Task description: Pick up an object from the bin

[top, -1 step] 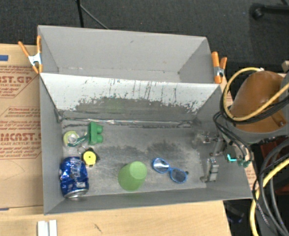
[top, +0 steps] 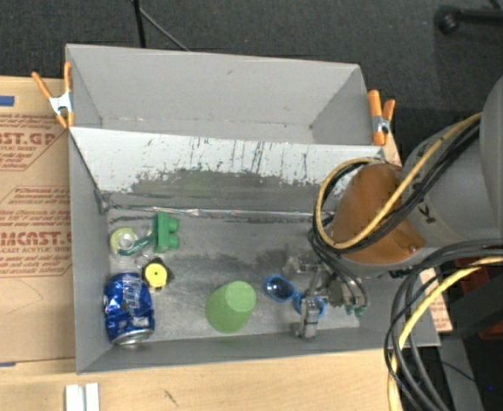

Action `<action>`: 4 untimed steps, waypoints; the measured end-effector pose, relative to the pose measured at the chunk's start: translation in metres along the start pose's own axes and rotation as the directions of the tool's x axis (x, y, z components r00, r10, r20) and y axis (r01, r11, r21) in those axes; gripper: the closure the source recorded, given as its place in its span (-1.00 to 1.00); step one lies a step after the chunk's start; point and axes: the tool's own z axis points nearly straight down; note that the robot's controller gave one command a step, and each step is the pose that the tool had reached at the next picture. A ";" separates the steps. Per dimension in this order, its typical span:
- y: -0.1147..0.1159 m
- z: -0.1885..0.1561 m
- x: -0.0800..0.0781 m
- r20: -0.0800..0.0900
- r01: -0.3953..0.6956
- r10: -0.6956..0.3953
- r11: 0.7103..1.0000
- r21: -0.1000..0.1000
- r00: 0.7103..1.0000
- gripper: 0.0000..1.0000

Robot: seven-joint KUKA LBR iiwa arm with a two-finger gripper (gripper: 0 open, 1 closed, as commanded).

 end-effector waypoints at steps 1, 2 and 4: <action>0.013 -0.035 0.003 0.006 -0.084 0.084 0.996 0.002 0.996 -1.00; 0.023 -0.034 0.007 0.003 -0.179 0.179 0.984 0.002 0.984 -1.00; 0.019 -0.002 0.005 0.000 -0.357 0.357 0.934 0.004 0.934 -1.00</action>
Offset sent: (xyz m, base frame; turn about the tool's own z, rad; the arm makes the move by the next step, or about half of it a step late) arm -0.0028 0.0118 0.0344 0.0850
